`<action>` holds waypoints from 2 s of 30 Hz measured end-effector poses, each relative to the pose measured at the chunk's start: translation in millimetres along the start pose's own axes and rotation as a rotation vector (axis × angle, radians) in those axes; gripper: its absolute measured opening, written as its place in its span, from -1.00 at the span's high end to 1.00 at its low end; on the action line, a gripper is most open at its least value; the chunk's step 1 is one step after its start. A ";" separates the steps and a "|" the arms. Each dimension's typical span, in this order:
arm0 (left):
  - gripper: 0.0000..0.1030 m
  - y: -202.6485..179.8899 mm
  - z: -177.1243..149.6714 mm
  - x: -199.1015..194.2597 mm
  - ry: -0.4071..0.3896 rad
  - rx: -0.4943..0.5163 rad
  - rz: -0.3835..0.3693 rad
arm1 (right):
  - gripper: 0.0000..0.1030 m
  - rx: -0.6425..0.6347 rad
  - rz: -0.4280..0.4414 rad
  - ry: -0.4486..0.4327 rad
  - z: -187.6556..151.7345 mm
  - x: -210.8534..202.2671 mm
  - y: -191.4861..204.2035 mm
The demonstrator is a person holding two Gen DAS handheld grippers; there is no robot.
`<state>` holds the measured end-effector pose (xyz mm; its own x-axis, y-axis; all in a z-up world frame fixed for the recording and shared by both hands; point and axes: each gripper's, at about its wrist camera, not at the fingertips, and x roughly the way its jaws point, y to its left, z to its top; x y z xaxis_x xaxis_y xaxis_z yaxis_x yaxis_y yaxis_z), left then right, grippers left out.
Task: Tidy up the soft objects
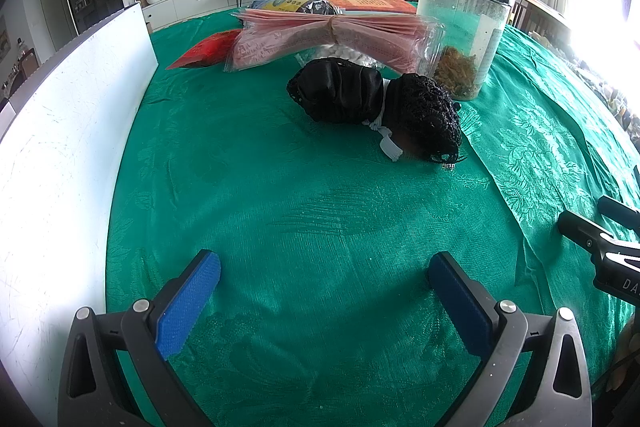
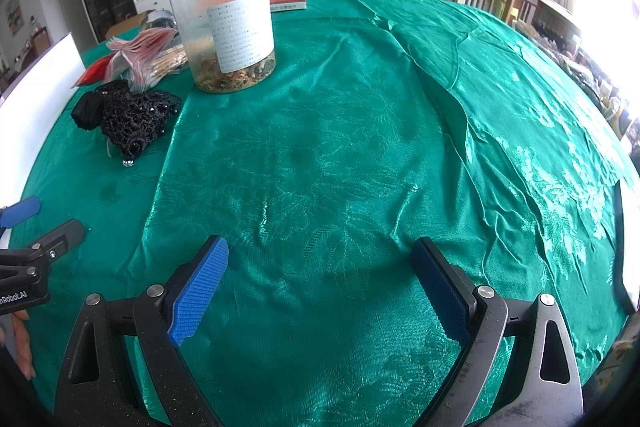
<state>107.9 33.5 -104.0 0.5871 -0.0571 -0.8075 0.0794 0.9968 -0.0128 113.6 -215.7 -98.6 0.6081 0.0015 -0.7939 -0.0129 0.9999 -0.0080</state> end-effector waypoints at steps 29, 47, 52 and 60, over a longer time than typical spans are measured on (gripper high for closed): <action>-1.00 -0.1 0.1 0.2 0.000 0.000 -0.001 | -0.84 0.000 -0.001 0.000 0.1 -0.1 -0.1; -1.00 -3.0 2.1 2.5 0.001 0.002 0.000 | -0.83 -0.065 0.189 -0.032 40.1 -5.9 30.5; -1.00 -3.3 2.3 2.7 0.001 0.002 0.000 | -0.79 -0.391 0.250 -0.025 86.2 18.0 106.7; -1.00 -4.2 2.5 3.3 0.001 0.002 -0.001 | 0.12 -0.452 0.257 0.037 91.2 47.2 136.6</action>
<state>111.5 29.1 -105.2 0.5865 -0.0580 -0.8079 0.0815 0.9966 -0.0124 212.9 -77.7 -81.8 0.5123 0.2372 -0.8254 -0.5041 0.8612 -0.0654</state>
